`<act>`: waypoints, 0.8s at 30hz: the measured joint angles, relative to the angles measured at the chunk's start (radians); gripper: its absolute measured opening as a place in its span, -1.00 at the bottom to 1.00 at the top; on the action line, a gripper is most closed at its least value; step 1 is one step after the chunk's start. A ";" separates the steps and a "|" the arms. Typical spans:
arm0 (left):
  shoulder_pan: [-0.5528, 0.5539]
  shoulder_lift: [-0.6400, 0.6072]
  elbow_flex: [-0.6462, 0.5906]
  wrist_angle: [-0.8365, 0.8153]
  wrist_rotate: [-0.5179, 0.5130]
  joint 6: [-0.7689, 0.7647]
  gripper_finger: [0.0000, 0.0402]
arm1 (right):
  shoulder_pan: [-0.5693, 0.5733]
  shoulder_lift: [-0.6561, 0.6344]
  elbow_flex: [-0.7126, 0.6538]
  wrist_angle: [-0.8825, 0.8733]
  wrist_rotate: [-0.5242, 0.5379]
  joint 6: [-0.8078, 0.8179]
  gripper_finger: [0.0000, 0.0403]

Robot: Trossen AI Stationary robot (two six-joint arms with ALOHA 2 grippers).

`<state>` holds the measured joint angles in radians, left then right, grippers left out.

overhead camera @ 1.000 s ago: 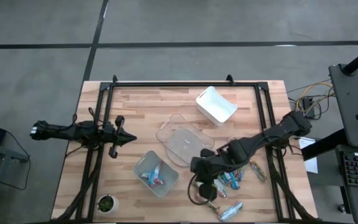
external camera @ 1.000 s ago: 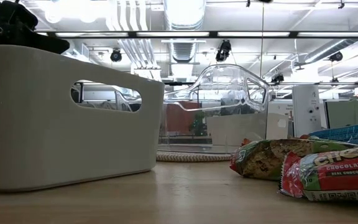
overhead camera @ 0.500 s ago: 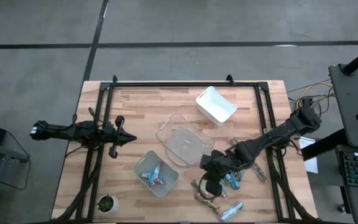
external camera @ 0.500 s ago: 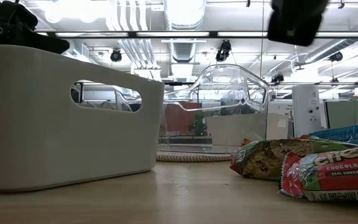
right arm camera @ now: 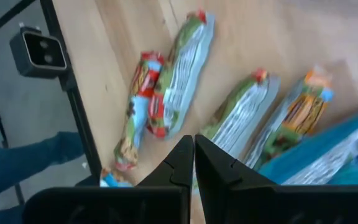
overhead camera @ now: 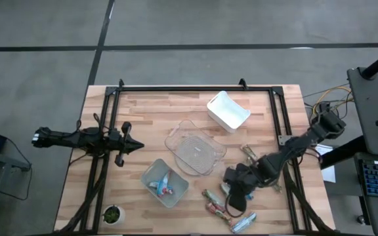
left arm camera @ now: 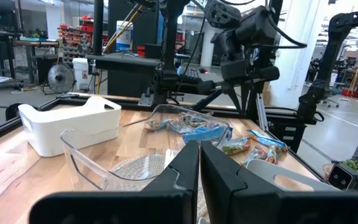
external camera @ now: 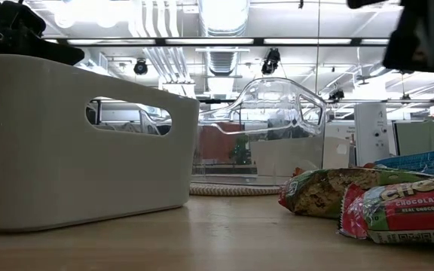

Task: Pick and place Granola Bars by type
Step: Put the red granola bar into the gray bin

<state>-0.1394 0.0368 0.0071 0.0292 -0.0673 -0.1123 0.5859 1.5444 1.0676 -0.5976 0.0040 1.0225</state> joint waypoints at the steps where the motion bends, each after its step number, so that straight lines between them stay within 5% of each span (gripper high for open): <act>1: 0.000 0.000 0.000 0.000 0.000 0.000 -1.00 | 0.009 0.000 -0.004 0.002 0.000 0.019 -0.96; 15: 0.000 0.000 0.000 0.000 0.000 0.000 -1.00 | 0.070 0.035 -0.026 0.015 0.101 0.351 -0.96; 24: 0.000 0.000 0.000 0.000 0.000 0.000 -1.00 | 0.071 0.085 -0.010 0.080 0.105 0.369 -0.96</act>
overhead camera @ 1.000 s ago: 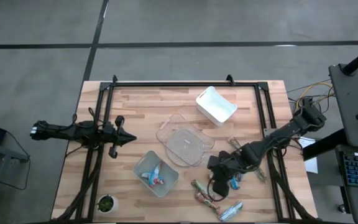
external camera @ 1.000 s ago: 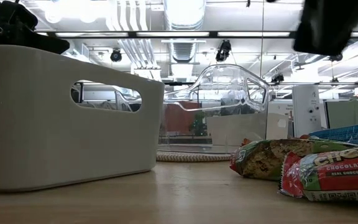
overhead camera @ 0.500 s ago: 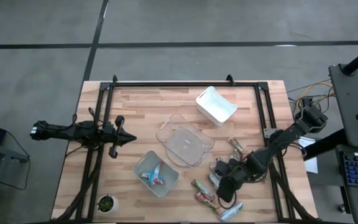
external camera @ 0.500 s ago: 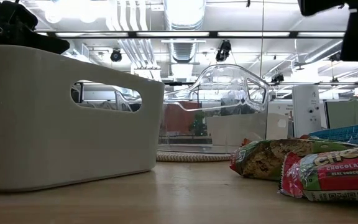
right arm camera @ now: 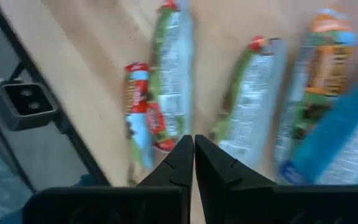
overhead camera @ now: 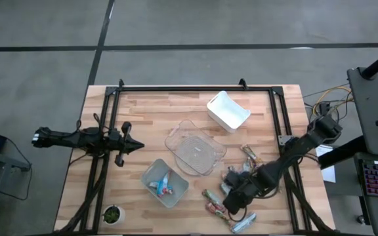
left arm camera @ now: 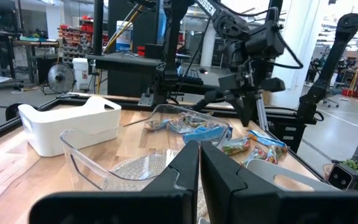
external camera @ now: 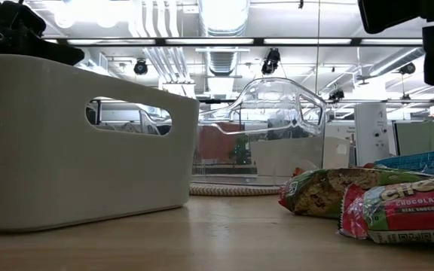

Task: Pick and place Granola Bars by type
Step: Put the red granola bar into the gray bin

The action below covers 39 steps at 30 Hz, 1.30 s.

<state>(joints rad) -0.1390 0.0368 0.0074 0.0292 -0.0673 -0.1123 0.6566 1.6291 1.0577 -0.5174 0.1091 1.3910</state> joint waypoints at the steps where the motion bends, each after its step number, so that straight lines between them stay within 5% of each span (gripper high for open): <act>1: 0.000 0.000 0.000 0.000 0.000 0.000 -1.00 | 0.000 0.005 0.001 0.012 -0.001 -0.003 -0.96; 8: 0.000 0.001 0.000 0.000 0.000 0.000 -1.00 | 0.000 0.005 0.007 0.079 -0.061 -0.209 -0.96; 24: 0.000 0.000 0.000 0.000 0.000 0.000 -1.00 | -0.040 -0.034 0.204 -0.084 -0.144 -1.533 -0.96; 39: 0.000 0.000 0.000 0.000 0.000 0.000 -1.00 | -0.148 -0.032 0.276 -0.356 -0.172 -2.222 -0.96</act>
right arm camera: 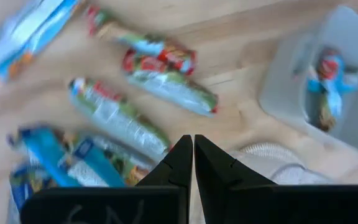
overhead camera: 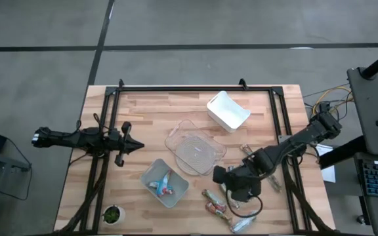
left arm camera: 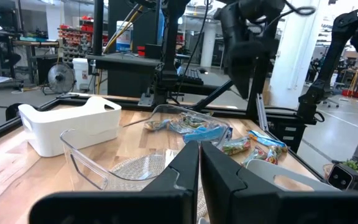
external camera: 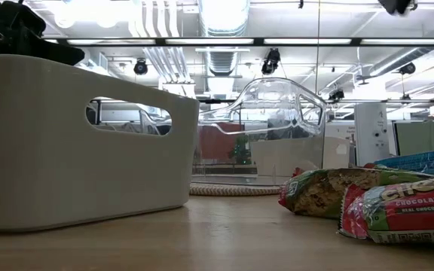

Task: Pick and place Granola Bars by type
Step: Put the red granola bar into the gray bin

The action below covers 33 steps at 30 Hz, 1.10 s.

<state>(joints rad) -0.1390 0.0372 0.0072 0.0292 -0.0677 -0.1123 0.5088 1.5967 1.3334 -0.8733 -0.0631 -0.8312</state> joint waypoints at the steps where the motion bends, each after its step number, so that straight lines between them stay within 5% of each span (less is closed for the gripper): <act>1: 0.000 0.000 0.000 0.000 0.000 0.000 -1.00 | 0.001 0.000 -0.007 -0.011 -0.008 -0.043 -0.96; 14: 0.000 0.000 0.000 0.000 0.000 0.000 -1.00 | 0.035 0.008 -0.062 -0.037 -0.043 -0.366 -0.96; 20: 0.000 0.000 0.000 0.000 0.000 0.000 -1.00 | 0.061 0.008 -0.100 -0.008 -0.043 -0.386 -0.93; 33: 0.000 0.000 0.000 0.000 0.000 0.000 -1.00 | 0.065 0.013 -0.121 0.093 -0.044 -0.388 -0.22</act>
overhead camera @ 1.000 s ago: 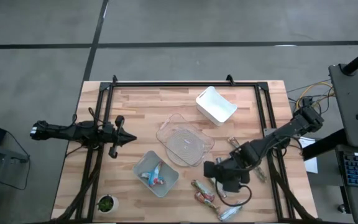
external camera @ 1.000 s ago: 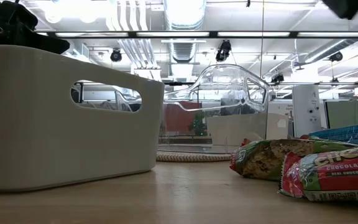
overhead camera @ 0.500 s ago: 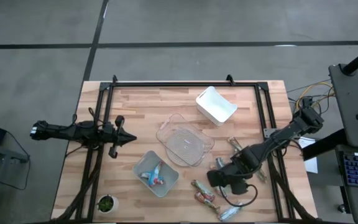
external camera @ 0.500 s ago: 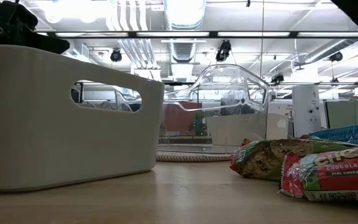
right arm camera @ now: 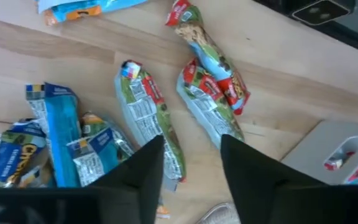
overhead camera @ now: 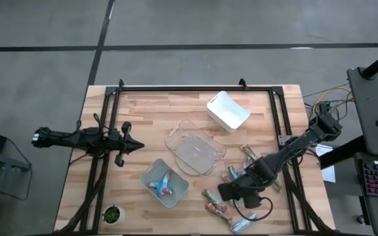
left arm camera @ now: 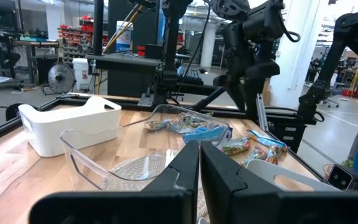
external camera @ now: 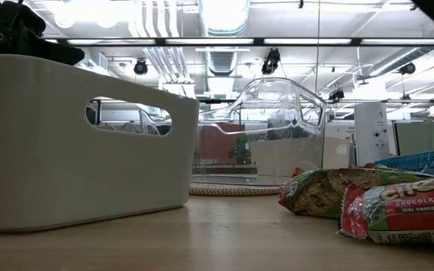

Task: Pick and place Granola Bars by type
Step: Put the red granola bar into the gray bin

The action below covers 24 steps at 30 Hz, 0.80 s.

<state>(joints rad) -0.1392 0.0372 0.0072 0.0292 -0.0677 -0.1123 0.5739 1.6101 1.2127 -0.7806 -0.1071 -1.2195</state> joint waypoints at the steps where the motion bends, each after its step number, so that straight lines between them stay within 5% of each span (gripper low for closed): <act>1: 0.000 0.000 0.000 0.000 0.000 0.000 -1.00 | 0.000 0.004 -0.003 0.005 0.001 -0.013 -0.16; 9: 0.000 0.000 0.000 0.000 0.000 0.000 -1.00 | 0.011 0.039 -0.017 0.033 0.047 -0.179 0.06; 24: 0.000 0.000 0.000 0.000 0.000 0.000 -1.00 | 0.012 0.042 -0.119 0.131 0.085 -0.286 0.08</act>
<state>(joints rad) -0.1392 0.0372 0.0073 0.0292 -0.0677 -0.1123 0.5860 1.6524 1.0938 -0.6498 -0.0226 -1.5053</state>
